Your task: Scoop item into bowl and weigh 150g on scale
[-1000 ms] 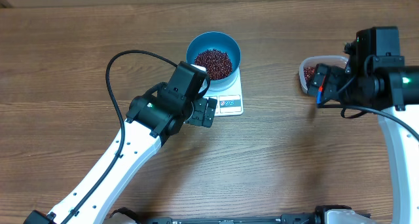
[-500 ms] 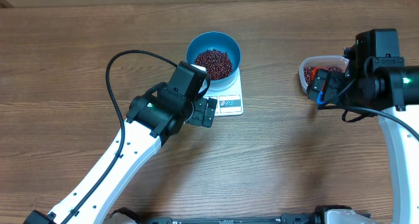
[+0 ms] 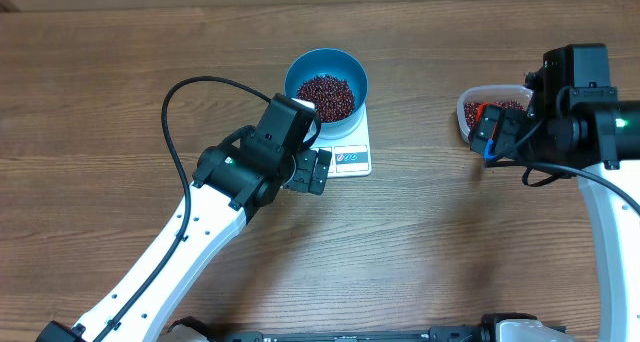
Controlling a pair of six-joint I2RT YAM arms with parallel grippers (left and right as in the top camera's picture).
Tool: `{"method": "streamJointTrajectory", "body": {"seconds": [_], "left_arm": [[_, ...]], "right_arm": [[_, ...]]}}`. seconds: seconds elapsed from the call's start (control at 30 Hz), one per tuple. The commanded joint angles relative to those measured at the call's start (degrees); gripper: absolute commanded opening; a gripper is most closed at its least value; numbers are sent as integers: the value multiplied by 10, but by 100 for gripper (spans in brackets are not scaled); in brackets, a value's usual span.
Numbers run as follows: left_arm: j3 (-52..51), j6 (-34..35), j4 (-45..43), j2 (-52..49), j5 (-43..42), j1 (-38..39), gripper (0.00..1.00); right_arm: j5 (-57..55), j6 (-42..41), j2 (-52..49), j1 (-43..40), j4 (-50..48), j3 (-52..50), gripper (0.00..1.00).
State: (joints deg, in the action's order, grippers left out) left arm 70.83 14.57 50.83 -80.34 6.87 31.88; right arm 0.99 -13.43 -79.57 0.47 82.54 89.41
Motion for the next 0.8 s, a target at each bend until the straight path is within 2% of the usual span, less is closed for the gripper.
{"method": "streamJointTrajectory", "body": {"seconds": [0.0, 0.2, 0.3, 0.5, 0.6, 0.77], "left_arm": [[-4, -9, -1, 4, -1, 0, 100], [-4, -9, -1, 4, -1, 0, 100], [-4, -9, -1, 4, -1, 0, 99], [-4, -9, -1, 4, -1, 0, 100], [-4, -9, -1, 4, -1, 0, 100], [-4, -9, -1, 4, -1, 0, 99]], "right_arm": [[-5, 4, 21, 2, -13, 13, 100], [-8, 0, 77, 2, -16, 1, 100], [-18, 1, 129, 2, -63, -35, 100], [-21, 4, 272, 2, -221, -203, 100], [-20, 34, 349, 2, -298, -310, 100], [-20, 46, 459, 2, -380, -465, 100]]}}
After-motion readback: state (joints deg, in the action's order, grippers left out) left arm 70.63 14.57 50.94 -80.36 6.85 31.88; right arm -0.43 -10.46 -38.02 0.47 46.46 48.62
